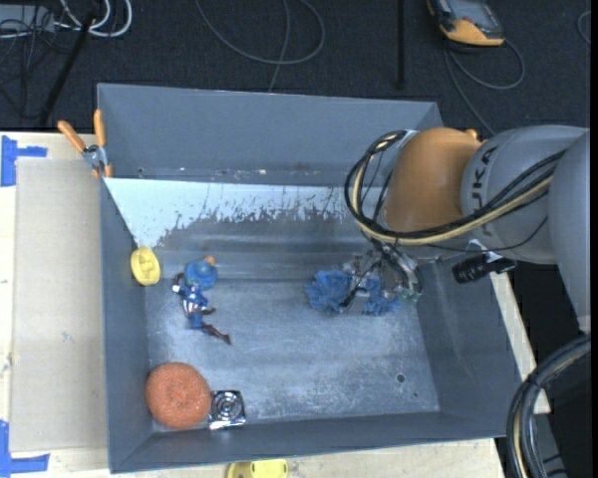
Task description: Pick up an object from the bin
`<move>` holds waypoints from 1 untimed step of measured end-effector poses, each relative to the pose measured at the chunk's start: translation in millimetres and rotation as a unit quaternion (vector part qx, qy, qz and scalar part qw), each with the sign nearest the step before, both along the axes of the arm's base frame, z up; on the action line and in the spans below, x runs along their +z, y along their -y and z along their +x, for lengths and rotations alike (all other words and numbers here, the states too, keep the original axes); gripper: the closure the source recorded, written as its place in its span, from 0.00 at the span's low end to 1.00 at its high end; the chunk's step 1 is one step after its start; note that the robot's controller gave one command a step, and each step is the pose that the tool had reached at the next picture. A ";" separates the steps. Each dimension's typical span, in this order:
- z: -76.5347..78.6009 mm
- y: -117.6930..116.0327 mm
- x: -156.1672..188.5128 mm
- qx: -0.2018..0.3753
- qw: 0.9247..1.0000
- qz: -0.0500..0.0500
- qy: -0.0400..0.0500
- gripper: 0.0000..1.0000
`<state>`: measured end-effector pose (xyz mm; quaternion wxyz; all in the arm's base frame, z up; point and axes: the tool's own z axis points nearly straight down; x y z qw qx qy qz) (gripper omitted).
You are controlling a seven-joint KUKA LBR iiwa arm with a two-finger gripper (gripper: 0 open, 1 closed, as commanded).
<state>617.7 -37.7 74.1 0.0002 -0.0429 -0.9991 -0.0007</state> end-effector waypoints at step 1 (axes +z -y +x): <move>0.3 0.1 9.6 0.000 1.000 0.000 0.000 1.00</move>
Offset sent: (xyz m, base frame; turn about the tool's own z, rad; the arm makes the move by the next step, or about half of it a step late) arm -0.0001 0.0000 0.0805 0.0000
